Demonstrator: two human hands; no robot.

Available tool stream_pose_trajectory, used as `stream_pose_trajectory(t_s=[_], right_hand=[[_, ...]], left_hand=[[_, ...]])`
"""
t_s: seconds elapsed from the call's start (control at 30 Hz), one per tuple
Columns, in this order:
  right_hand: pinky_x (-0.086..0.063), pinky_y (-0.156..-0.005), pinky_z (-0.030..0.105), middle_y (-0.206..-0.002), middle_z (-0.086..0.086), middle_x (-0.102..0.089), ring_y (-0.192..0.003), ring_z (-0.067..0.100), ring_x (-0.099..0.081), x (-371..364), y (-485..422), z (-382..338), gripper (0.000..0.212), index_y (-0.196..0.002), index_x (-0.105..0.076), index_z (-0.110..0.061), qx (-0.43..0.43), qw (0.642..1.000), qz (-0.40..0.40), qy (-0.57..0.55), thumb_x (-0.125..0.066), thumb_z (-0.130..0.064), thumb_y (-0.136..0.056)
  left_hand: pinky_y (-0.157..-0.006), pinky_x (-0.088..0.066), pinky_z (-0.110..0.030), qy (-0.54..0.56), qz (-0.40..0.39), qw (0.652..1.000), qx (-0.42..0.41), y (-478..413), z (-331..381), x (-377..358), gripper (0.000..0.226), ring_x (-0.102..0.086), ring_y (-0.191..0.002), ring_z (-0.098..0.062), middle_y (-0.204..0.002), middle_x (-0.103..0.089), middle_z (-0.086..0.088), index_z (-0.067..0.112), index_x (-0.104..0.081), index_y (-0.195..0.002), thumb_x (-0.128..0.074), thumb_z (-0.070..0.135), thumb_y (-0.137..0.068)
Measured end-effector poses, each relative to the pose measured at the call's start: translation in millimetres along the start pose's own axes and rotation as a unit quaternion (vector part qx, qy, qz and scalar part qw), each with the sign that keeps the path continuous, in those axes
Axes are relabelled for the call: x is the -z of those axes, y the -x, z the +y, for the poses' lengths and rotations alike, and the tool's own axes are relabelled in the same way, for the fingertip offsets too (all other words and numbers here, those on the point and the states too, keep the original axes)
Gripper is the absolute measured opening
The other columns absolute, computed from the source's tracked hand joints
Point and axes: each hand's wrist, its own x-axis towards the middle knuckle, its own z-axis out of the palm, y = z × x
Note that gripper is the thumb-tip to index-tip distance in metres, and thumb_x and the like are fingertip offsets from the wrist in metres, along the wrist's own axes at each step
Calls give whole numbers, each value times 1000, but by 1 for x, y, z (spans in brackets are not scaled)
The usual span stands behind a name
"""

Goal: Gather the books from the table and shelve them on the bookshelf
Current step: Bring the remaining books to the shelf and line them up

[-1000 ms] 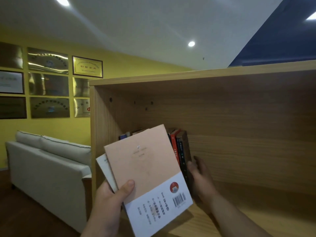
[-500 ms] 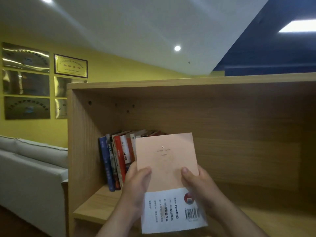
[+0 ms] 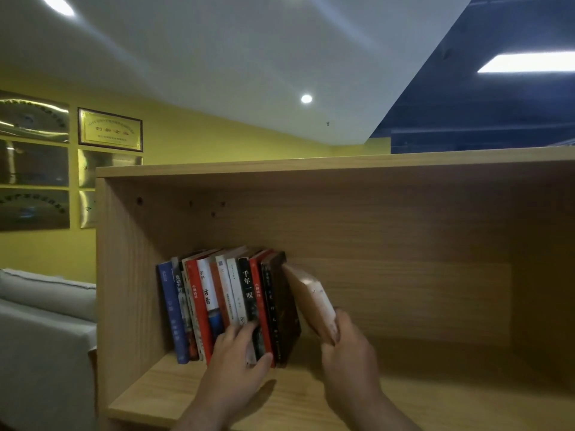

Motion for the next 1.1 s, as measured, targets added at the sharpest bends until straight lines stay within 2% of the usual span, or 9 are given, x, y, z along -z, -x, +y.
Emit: stream_pose_trajectory(t_s=[0.1, 0.2, 0.3, 0.47, 0.67, 0.77, 0.87, 0.97, 1.1], right_hand=[[-53, -65, 27, -89, -11, -57, -75, 7, -58, -24, -8, -12, 22, -106, -49, -38, 28, 999, -30, 15, -60, -23, -94], [-52, -64, 15, -97, -15, -60, -85, 3, -64, -38, -19, -26, 37, -118, -53, -36, -16, 989, -110, -98, -71, -30, -87], [-51, -76, 7, -108, -28, -65, -103, -9, -65, -42, -25, -16, 52, -118, -53, -47, -9, 950, -245, -194, -79, -35, -75], [-42, -117, 31, -153, -9, -45, -138, 8, -47, -47, -21, 12, 110, -161, -23, -27, -49, 926, -326, -184, -82, -50, -71], [-46, -113, 41, -150, -10, -41, -135, 11, -47, -62, -26, -7, 131, -159, 7, -46, -36, 939, -318, -123, -81, -59, -63], [-53, -106, 40, -145, -9, -47, -128, 11, -54, -67, -35, -5, 122, -159, -2, -46, -51, 946, -285, -147, -85, -43, -69], [-56, -92, 23, -131, -21, -58, -114, 0, -62, -74, -37, 2, 110, -157, -18, -47, -50, 947, -264, -174, -87, -33, -72], [-56, -97, 27, -131, -19, -59, -115, 1, -62, -78, -39, 7, 108, -155, -23, -48, -55, 952, -246, -174, -88, -33, -71], [-54, -89, 21, -122, -25, -57, -109, -3, -60, -77, -43, 6, 109, -155, -19, -52, -69, 948, -261, -170, -88, -36, -72]], left_hand=[[-122, -17, -41, -25, 15, 999, -21, 2, 0, 0, 71, -7, -145, -4, -152, -12, 27, 50, -16, -152, -38, 69, -88], [-122, -1, -39, -18, -18, 999, -30, 2, -3, 1, 72, 15, -146, -2, -157, 10, 27, 53, 0, -152, -16, 76, -86], [-122, 2, -39, -12, -27, 1000, -6, -3, -2, 2, 62, 17, -146, -3, -160, 15, 22, 49, 1, -153, -23, 63, -97], [-124, -3, -41, 15, -4, 1000, -3, -5, -2, 3, 56, 7, -145, -1, -159, 0, 24, 43, -11, -155, -32, 48, -103], [-119, -29, -41, 132, 114, 984, 44, -6, -10, 1, 42, -35, -138, -9, -153, -42, 5, 25, -49, -144, -51, 22, -102], [-115, -34, -47, 98, 200, 970, 94, -9, -11, 2, 49, -39, -135, -19, -146, -46, 3, 27, -53, -136, -67, 20, -89], [-110, -40, -55, 131, 264, 930, 218, -16, -17, 15, 70, -43, -133, -28, -145, -40, -3, 25, -46, -140, -78, 27, -78], [-106, -42, -59, 231, 235, 896, 297, -29, -43, 37, 86, -48, -132, -33, -146, -44, -10, 19, -37, -147, -83, 29, -75], [-99, -44, -49, 329, 152, 898, 252, -42, -63, 48, 75, -59, -114, -23, -120, -63, 3, 24, -45, -134, -86, 15, -72]])
